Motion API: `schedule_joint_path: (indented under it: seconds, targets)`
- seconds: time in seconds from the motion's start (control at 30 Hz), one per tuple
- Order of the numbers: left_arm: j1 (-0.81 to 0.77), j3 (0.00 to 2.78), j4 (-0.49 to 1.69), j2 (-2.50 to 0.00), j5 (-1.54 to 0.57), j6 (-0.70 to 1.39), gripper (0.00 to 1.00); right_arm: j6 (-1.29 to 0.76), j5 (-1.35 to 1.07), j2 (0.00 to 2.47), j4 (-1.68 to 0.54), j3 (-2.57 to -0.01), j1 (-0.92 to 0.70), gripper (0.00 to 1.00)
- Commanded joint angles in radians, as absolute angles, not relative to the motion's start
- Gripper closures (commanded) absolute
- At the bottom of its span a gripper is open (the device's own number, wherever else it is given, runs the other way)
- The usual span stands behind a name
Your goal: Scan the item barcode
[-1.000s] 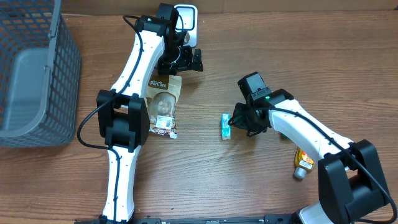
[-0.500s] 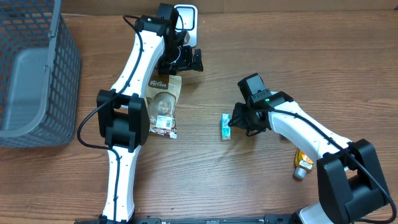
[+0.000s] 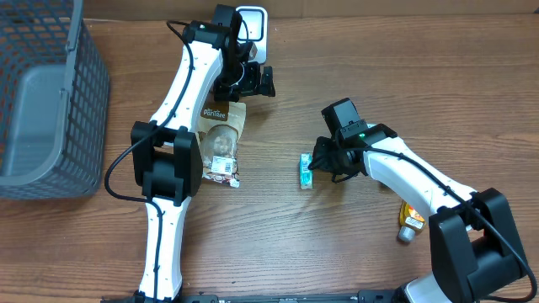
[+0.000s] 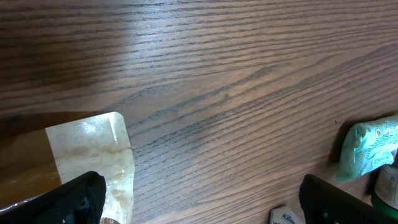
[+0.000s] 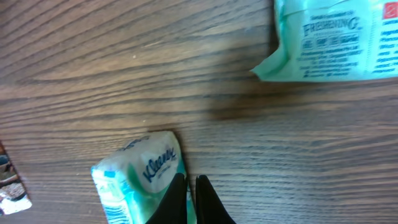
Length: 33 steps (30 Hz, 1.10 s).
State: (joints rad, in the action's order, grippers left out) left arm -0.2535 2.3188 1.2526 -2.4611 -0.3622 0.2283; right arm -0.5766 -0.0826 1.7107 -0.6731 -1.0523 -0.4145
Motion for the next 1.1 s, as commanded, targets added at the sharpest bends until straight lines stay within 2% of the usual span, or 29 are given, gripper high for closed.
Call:
schedule_joint_path:
  seconds: [0.0, 0.63, 1.07]
  targets:
    - [-0.255, 2.327, 1.251, -2.414, -0.355, 0.202, 0.0, -0.58, -0.035, 1.712, -0.667, -1.046, -0.42, 0.96]
    - [-0.255, 2.327, 1.251, -2.414, -0.355, 0.202, 0.0, -0.58, -0.041, 1.717, -0.651, -1.022, -0.42, 0.96]
    - [-0.255, 2.327, 1.251, -2.414, -0.355, 0.202, 0.0, -0.576, -0.197, 1.717, -0.616, -1.021, -0.42, 0.96]
